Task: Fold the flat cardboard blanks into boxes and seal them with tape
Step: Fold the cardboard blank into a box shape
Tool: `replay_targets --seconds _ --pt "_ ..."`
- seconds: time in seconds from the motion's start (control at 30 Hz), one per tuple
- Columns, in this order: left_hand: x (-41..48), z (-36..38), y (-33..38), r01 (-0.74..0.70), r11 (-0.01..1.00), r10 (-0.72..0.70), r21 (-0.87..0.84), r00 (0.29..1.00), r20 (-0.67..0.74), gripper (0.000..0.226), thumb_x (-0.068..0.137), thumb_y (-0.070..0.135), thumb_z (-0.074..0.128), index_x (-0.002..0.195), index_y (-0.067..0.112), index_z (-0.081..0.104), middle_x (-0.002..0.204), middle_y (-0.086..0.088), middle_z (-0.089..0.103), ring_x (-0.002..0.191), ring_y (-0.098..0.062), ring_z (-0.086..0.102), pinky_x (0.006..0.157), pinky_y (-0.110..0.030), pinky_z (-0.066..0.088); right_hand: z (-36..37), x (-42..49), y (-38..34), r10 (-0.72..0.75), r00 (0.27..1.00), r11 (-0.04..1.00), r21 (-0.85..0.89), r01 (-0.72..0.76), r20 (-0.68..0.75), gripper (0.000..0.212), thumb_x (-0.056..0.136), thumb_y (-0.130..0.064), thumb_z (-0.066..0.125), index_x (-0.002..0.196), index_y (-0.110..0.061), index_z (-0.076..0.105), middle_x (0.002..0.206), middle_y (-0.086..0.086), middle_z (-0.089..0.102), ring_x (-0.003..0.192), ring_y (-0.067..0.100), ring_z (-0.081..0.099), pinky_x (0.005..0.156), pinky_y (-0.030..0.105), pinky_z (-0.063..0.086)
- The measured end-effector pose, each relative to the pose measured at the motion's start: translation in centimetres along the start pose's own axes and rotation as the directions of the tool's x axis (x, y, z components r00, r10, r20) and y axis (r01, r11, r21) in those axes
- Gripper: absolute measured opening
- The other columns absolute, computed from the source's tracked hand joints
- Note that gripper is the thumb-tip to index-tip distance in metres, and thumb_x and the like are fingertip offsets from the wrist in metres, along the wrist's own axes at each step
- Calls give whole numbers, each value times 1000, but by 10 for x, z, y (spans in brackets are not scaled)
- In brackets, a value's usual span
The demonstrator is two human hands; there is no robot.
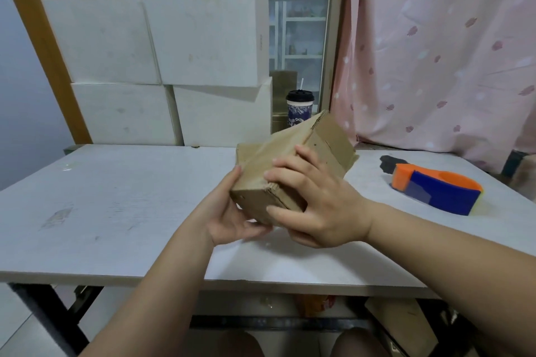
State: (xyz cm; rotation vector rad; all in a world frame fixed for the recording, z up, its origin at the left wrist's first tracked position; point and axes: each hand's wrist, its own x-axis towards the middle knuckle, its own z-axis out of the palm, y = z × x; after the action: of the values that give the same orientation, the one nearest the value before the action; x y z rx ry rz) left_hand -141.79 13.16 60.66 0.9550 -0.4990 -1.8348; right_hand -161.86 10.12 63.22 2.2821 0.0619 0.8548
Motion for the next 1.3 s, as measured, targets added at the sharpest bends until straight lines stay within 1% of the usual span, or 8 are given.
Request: replay_targets --seconds 0.13,0.3,0.43,0.53,0.7,0.9,1.03,1.3 --pt "13 -1 -14 1 962 11 -272 999 41 58 78 41 69 123 6 59 115 -24 63 100 -44 63 71 -58 53 13 -20 0 16 999 1000 -12 -16 32 19 87 -29 59 99 -14 63 133 20 40 127 42 43 107 61 30" --pt "26 1 -17 -151 882 111 -446 987 -114 52 81 32 71 124 6 55 129 -28 50 119 -56 42 70 -60 50 24 -33 -16 492 869 846 205 -493 57 27 89 -29 62 83 -3 65 140 9 32 137 37 29 104 63 34" --pt "33 1 -24 -386 869 320 -310 916 -244 40 82 27 68 115 7 59 120 -19 58 106 -39 55 59 -54 56 36 -17 -40 940 333 230 587 -776 72 28 85 -32 64 101 -34 42 138 -5 28 131 14 31 108 37 37" --pt "32 -6 -31 -500 856 475 -130 861 -181 41 78 30 67 115 13 63 118 -11 64 108 -33 60 71 -49 57 37 -11 -30 917 -56 -330 672 -662 396 62 82 -44 67 131 -37 30 140 1 37 124 16 43 105 42 42" --pt "30 -25 -39 -519 855 519 -23 854 23 59 75 26 74 130 15 52 127 -12 60 114 -34 59 88 -57 49 33 -27 -12 840 37 -403 669 -625 541 91 76 -28 78 147 -36 22 136 -7 51 122 14 52 103 45 45" --pt "26 -34 -42 -522 847 508 100 850 135 45 87 16 55 132 16 45 132 -13 56 120 -27 56 95 -42 48 27 -43 -16 833 167 -277 658 -700 527 65 60 -42 80 114 -53 45 132 -7 54 118 9 55 101 40 48" --pt "18 -23 -48 -497 574 614 650 787 60 39 100 31 40 139 36 37 136 8 52 123 -11 50 105 -39 41 23 -51 -14 843 205 -175 615 -769 497 60 72 -28 82 108 -58 45 140 -10 42 126 7 45 104 31 43" --pt "-8 8 -31 -700 261 858 664 484 173 38 81 51 60 119 49 53 120 24 58 113 0 55 88 -25 53 13 -52 -17 710 372 -82 594 -800 598 61 69 -37 72 97 -83 43 153 -29 7 120 -32 22 92 1 31"
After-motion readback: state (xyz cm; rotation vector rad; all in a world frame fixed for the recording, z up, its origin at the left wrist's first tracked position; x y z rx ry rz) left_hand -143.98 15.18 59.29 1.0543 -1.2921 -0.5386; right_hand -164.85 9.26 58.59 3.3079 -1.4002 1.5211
